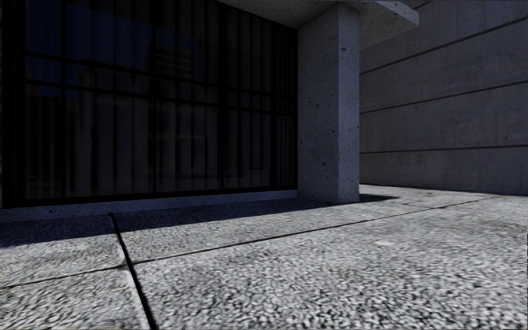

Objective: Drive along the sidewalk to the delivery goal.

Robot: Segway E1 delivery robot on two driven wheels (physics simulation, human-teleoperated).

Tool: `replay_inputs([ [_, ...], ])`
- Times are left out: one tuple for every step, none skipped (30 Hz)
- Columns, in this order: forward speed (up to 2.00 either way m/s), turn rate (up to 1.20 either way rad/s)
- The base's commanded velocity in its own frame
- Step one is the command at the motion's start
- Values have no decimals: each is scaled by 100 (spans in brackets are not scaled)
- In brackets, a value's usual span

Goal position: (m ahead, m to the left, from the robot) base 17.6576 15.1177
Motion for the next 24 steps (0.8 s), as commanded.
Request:
replay_inputs([
  [0, 106],
  [0, 106],
  [0, 106],
  [0, 106],
  [0, 106],
  [0, 106],
  [0, 106],
  [0, 106],
  [0, 0],
  [0, 0],
  [0, 0],
  [0, 0],
  [0, 0],
  [0, 0],
  [0, 0],
  [0, 0],
  [7, 0],
  [25, 0],
  [52, 0],
  [65, 0],
  [70, 0],
  [70, 0],
  [72, 0],
  [72, 0],
])
